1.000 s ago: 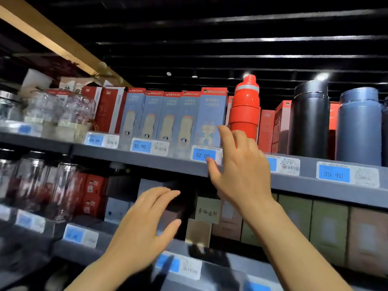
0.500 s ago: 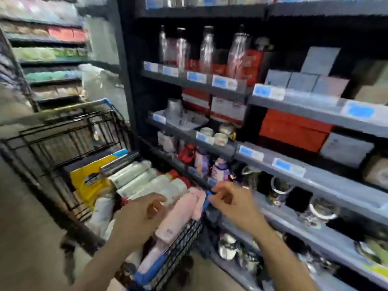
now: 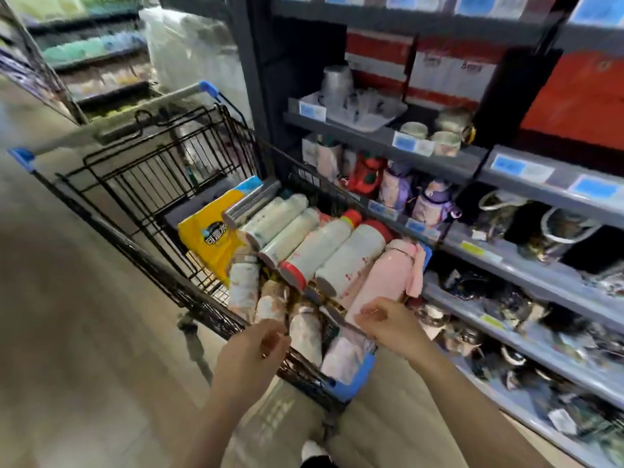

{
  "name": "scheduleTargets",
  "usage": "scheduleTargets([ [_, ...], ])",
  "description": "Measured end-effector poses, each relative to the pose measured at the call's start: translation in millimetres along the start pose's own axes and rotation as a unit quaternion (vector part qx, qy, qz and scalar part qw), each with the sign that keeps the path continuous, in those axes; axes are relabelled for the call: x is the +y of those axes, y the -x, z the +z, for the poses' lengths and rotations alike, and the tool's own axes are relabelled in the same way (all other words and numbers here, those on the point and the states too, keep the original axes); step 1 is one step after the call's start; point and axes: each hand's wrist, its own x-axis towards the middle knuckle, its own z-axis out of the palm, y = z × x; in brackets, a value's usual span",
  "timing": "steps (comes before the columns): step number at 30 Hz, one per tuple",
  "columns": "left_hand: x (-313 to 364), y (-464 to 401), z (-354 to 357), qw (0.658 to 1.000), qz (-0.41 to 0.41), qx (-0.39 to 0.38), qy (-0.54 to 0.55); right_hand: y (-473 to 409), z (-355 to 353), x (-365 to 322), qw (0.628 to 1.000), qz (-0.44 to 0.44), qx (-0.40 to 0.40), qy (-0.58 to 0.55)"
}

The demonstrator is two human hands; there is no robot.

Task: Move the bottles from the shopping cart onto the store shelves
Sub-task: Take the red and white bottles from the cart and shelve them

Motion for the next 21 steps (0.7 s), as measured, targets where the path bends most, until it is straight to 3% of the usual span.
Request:
scheduleTargets([
  [12,6.0,-121.8,11.9,0.996,0.039,-0.081,0.023,-41.4,18.8,28.2,0.993,0.083,-0.02,-0.079],
  [16,7.2,-185.3,16.9,0.991,0.007,-0.13,0.021,-44.1,17.0,28.1,0.981,0.124,0.005,-0.151],
  [21,7.0,-256.4,43.6,0.981,0.011,-0.192,-0.022,-44.1,26.4,17.3,0.978,0.164,0.053,-0.115],
])
